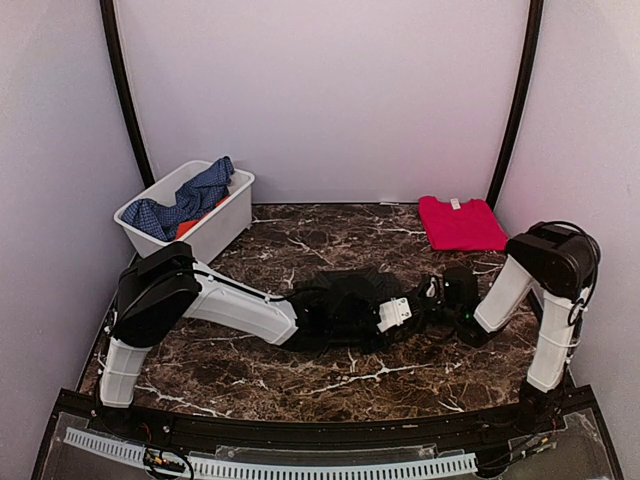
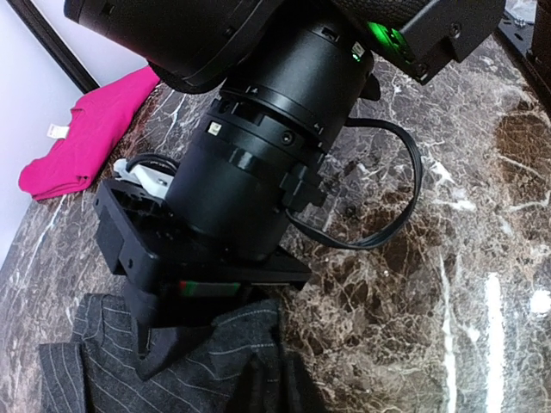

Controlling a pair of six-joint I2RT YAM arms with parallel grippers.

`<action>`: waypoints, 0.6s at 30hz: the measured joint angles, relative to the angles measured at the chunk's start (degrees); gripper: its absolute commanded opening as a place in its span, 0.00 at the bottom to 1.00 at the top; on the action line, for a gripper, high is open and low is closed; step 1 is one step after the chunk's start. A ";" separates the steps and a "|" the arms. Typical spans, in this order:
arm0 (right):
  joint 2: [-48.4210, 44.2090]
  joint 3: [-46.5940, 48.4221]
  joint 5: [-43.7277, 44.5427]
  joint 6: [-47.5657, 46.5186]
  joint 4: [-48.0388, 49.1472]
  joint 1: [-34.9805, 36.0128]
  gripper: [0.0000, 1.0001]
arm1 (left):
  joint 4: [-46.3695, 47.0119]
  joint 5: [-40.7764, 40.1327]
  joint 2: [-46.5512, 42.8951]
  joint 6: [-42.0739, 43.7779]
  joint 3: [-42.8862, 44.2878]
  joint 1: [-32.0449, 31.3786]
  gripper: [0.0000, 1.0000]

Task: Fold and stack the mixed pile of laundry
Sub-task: Pass from the left arm to the right, then place the square-folded shirt at the corner of the board.

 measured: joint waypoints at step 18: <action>-5.79 44.61 -2.08 -44.83 -63.25 -11.67 0.00 | -8.33 -9.05 -12.52 -11.26 -6.84 0.76 0.99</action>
